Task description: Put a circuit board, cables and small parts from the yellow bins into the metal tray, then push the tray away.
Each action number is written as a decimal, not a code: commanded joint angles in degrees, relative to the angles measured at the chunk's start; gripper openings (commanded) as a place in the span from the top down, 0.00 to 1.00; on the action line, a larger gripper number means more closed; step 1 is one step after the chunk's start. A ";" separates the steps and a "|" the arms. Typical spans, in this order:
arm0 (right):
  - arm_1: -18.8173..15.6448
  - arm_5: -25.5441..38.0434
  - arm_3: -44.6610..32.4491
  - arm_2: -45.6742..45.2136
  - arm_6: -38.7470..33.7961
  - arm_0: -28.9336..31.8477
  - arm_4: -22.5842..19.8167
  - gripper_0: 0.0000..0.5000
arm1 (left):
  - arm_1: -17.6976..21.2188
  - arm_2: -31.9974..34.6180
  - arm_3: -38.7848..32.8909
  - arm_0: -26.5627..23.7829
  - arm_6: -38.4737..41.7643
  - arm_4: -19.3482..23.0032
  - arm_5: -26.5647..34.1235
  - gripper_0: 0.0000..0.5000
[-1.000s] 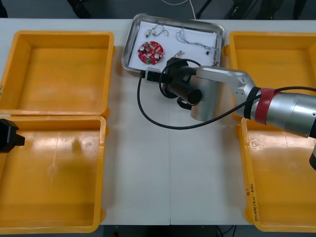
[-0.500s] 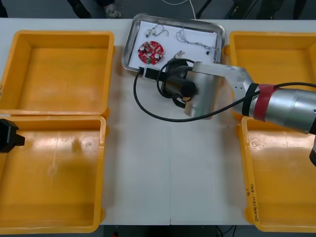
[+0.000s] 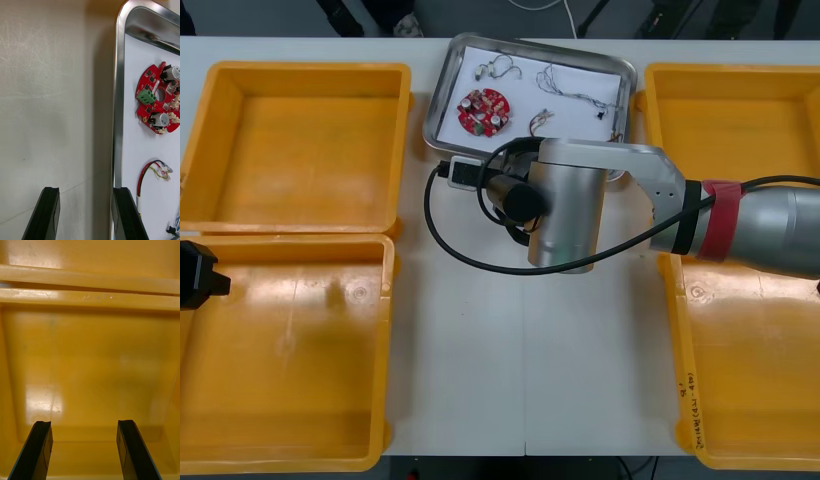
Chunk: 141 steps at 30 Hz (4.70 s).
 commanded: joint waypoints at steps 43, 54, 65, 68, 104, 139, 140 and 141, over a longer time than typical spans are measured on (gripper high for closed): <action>-12.04 50.92 -52.23 -63.52 -17.75 39.25 -20.49 0.20 | 2.32 1.86 -1.60 1.27 -4.69 0.41 0.31 0.00; -13.18 50.92 -45.99 -81.01 -26.19 48.13 -27.26 0.21 | 2.32 1.86 -1.60 1.27 -4.69 0.41 0.31 0.00; -13.18 50.92 -36.14 -90.86 -23.29 50.50 -30.69 0.20 | 2.32 1.86 -1.60 1.27 -4.69 0.41 0.31 0.00; -13.18 50.92 -34.21 -90.95 -20.13 50.42 -29.10 0.07 | 2.32 1.86 -1.60 1.27 -4.69 0.41 0.31 0.00; -13.18 43.40 -22.52 -88.31 -6.50 50.77 -26.03 0.00 | 2.32 1.86 -1.60 1.27 -4.69 0.41 0.31 0.00; -12.65 43.31 -22.52 -87.78 -6.77 53.67 -29.10 0.00 | 2.32 1.86 -1.60 1.27 -4.69 0.41 0.31 0.00; -12.65 43.31 -22.52 -87.78 -6.77 53.67 -29.10 0.00 | 2.32 1.86 -1.60 1.27 -4.69 0.41 0.31 0.00; -12.65 43.31 -22.52 -87.78 -6.77 53.67 -29.10 0.00 | 2.32 1.86 -1.60 1.27 -4.69 0.41 0.31 0.00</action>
